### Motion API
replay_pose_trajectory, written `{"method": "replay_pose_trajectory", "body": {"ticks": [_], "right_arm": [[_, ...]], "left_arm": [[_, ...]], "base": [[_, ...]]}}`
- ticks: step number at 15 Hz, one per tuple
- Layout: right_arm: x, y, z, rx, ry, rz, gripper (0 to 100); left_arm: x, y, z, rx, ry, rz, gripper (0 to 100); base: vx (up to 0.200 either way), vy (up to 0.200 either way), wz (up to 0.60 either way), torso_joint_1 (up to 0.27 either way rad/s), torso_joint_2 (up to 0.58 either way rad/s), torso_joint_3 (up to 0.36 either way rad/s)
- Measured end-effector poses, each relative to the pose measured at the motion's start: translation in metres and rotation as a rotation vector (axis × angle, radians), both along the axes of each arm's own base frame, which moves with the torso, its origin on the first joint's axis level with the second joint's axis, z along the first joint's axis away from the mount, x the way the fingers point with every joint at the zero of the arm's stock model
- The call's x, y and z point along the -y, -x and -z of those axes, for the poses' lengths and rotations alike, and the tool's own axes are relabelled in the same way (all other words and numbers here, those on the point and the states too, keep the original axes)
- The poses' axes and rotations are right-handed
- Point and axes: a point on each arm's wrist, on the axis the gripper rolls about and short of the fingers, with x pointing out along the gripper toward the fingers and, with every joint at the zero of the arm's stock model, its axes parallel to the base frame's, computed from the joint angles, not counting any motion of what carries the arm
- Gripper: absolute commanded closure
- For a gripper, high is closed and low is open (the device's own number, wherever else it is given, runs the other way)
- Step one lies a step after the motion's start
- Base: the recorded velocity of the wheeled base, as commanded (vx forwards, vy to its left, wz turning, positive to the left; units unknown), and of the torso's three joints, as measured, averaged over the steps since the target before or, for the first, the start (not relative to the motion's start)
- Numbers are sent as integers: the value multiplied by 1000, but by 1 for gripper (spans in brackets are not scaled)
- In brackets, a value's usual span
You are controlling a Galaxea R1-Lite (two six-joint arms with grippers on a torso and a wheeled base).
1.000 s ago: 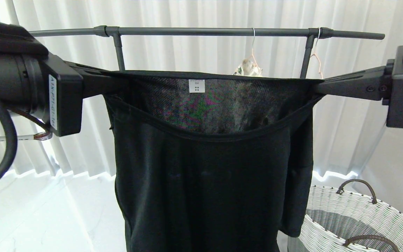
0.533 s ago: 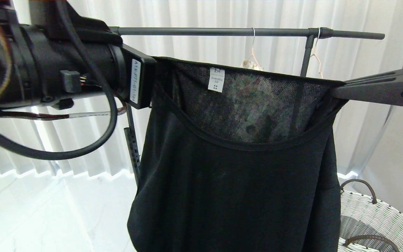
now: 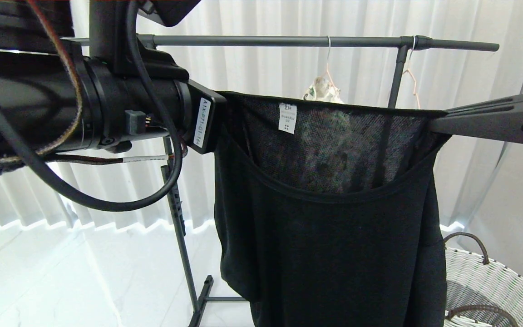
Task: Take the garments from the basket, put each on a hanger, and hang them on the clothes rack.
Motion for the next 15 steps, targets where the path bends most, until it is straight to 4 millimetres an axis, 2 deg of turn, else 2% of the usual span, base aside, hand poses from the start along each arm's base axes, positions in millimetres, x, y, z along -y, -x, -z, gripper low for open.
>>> {"method": "replay_pose_trajectory", "body": {"ticks": [2,4,6,11,15], "right_arm": [[0,-8,1,22,-9,36,100],[-3,-20,2,67,-14,64,100],[-10,-34,4,84,-26,82,100],[-37,-66,13,118,-60,89,100],[-48,-77,24,89,-34,85,100]], "left_arm": [[-5,10,5,-32,-36,13,100],[-16,28,14,-121,-113,28,100],[-28,51,13,-175,-115,52,100],[-25,97,2,-258,82,192,100],[-25,112,4,-261,80,254,100]], "base": [[0,0,0,0,0,0],[0,0,0,0,0,0],[0,0,0,0,0,0],[0,0,0,0,0,0],[0,0,0,0,0,0]]}}
